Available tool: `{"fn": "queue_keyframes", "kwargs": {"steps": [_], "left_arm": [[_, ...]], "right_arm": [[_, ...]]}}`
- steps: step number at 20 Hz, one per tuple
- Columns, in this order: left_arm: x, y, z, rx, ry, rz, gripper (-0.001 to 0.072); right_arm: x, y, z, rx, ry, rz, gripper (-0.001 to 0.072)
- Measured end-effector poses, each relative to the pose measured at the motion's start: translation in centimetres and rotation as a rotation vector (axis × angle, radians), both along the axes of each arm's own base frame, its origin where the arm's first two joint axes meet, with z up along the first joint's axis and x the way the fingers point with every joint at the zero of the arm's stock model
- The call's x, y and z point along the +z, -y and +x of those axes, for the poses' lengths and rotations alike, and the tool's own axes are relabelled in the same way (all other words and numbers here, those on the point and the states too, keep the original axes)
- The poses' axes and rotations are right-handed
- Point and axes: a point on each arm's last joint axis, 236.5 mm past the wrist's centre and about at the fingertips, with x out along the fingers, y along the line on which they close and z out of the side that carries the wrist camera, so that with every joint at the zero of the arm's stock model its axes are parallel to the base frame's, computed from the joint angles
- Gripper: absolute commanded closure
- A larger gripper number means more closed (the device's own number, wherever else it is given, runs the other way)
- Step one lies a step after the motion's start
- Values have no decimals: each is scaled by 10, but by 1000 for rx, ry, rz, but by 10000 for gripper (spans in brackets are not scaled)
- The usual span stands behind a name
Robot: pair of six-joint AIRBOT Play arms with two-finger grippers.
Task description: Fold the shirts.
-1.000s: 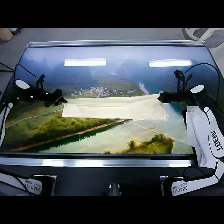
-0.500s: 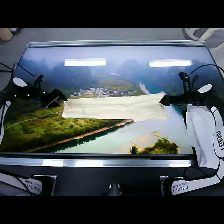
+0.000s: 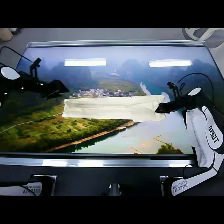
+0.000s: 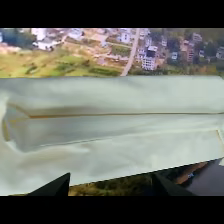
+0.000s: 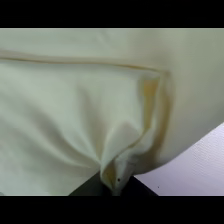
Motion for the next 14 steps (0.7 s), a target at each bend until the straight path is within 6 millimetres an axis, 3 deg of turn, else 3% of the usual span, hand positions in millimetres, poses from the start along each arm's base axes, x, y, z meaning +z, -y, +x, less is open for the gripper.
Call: {"fn": "queue_keyframes", "kwargs": {"steps": [1, 3, 6, 10, 14], "left_arm": [[0, 16, 0, -27, 16, 1, 679], [-7, 58, 1, -87, 42, -2, 681], [-32, 140, 2, -128, 48, -76, 681], [-74, 247, -19, -126, -63, -254, 681], [-103, 334, -60, -89, -210, -424, 681]], "right_arm": [[8, -4, 3, -2, 14, 11, 690], [45, -14, 14, -14, 92, 43, 690], [114, -28, 15, -5, 216, 75, 690], [202, -45, -16, 35, 334, 99, 689], [260, -60, -61, 75, 389, 107, 689]]}}
